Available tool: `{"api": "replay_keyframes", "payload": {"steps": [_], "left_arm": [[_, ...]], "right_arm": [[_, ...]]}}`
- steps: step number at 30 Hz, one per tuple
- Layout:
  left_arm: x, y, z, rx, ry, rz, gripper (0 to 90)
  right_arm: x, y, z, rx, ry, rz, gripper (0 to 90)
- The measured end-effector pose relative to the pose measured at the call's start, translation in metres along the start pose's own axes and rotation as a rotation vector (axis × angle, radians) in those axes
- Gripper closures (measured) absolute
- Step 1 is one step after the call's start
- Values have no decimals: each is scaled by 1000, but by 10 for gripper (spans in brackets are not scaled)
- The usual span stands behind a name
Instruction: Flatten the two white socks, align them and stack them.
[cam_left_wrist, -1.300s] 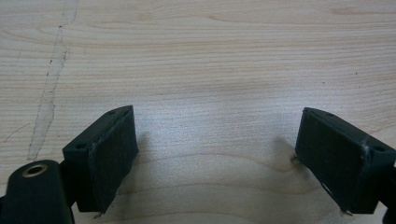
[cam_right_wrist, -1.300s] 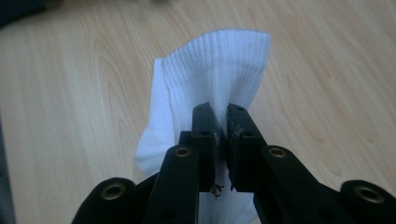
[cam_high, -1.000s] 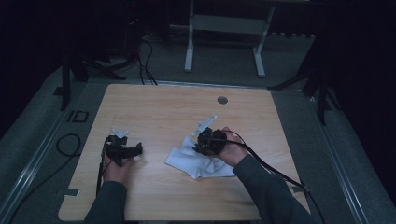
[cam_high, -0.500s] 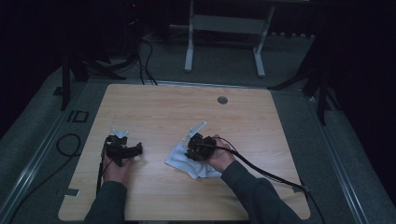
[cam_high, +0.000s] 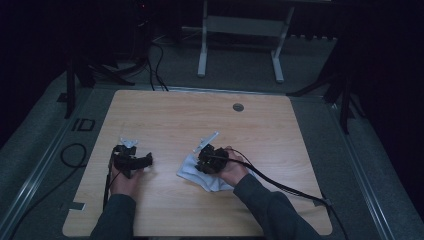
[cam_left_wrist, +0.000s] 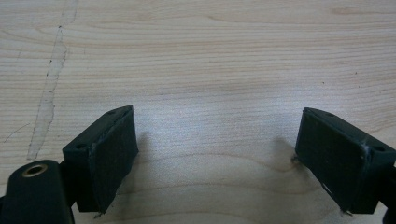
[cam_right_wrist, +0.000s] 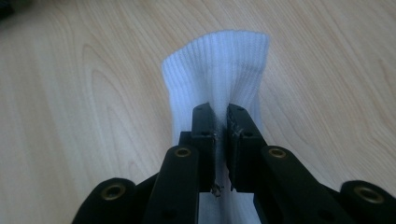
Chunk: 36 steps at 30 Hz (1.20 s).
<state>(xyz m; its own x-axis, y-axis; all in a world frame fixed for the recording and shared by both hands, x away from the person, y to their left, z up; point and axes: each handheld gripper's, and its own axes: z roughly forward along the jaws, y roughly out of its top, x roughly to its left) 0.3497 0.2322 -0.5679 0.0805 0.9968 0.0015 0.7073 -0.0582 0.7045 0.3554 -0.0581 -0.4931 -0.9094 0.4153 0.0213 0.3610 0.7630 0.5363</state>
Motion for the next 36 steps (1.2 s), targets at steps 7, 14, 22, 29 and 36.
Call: {"api": "replay_keyframes", "payload": {"steps": [7, 14, 22, 29, 36], "left_arm": [[0, 0, 0, -1, 0, 0, 128], [0, 0, 0, 0, 0, 0, 128], [0, 0, 0, 0, 0, 0, 128], [0, 0, 0, -1, 0, 0, 128], [-1, 0, 0, 1, 5, -4, 128]], "right_arm": [[-3, 0, 16, -14, 7, 18, 823], [-5, -1, 24, -13, 9, 23, 818], [-7, 0, 24, -42, 21, 14, 630], [-12, 2, 9, -35, -6, -8, 562], [-14, 3, 5, -11, -21, -27, 555]]}}
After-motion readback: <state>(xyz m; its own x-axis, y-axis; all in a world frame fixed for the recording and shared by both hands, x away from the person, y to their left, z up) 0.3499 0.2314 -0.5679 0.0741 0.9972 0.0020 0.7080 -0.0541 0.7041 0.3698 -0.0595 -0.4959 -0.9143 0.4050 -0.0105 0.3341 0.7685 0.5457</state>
